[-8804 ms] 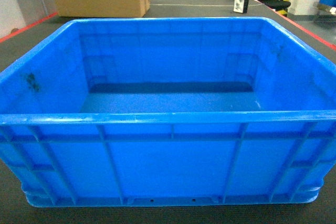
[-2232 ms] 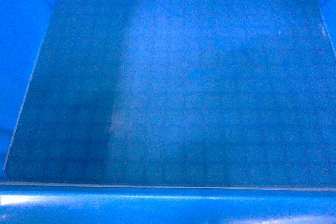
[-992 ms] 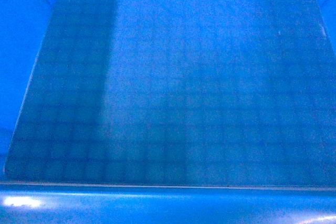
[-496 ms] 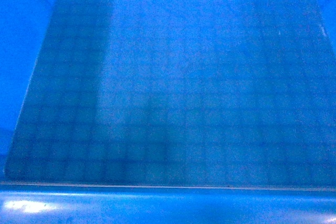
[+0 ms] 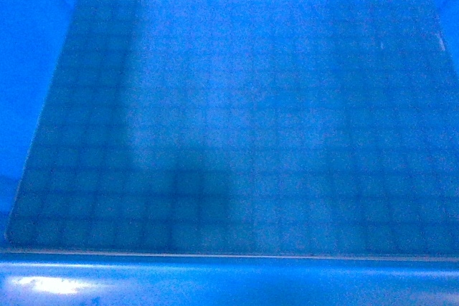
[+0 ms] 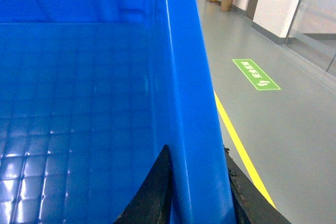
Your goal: Place box next to blue box on left shelf
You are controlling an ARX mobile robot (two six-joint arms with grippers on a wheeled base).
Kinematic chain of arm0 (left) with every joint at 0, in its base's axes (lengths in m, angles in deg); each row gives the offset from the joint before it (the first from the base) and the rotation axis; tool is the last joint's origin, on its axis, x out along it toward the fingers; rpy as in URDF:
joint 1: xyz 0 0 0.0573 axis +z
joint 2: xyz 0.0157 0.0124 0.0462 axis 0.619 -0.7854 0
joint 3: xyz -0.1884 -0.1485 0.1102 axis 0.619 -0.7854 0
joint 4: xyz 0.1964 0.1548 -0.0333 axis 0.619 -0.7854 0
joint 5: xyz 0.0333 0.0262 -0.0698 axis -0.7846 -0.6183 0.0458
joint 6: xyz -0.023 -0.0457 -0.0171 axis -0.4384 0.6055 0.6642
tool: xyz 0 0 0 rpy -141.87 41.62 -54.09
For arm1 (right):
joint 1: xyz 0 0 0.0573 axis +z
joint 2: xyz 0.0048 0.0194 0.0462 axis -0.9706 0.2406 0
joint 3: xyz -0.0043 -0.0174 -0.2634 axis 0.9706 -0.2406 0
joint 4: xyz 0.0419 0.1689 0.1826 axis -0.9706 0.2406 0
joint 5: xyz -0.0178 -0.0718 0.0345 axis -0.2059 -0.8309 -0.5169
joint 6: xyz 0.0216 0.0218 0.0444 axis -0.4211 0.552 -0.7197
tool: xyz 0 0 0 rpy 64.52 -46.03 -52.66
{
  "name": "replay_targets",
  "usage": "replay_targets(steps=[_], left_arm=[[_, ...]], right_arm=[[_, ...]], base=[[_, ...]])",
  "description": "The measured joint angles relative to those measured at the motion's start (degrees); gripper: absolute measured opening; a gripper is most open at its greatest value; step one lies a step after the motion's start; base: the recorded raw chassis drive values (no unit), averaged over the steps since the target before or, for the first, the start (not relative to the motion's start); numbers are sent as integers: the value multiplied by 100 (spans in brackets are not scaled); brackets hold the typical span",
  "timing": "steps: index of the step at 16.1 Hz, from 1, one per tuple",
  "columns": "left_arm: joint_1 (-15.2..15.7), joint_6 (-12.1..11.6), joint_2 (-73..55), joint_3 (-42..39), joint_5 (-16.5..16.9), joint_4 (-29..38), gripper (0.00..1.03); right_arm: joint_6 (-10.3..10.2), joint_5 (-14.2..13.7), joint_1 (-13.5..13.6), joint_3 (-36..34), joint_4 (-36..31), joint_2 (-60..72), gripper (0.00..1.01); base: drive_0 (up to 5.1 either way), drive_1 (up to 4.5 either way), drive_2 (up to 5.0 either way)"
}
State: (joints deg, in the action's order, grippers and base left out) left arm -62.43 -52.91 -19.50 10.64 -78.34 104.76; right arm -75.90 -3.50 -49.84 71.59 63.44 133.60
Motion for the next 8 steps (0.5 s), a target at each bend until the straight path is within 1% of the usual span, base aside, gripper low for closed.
replay_targets(steps=[2, 8], left_arm=[[2, 0, 0, 0, 0, 0, 17], [-9, 0, 7, -17, -4, 24, 17]], right_arm=[[0, 0, 0, 0, -2, 0, 16], [9, -4, 0, 0, -9, -4, 16]], base=[[-165, -165, -165], [-15, -15, -15]])
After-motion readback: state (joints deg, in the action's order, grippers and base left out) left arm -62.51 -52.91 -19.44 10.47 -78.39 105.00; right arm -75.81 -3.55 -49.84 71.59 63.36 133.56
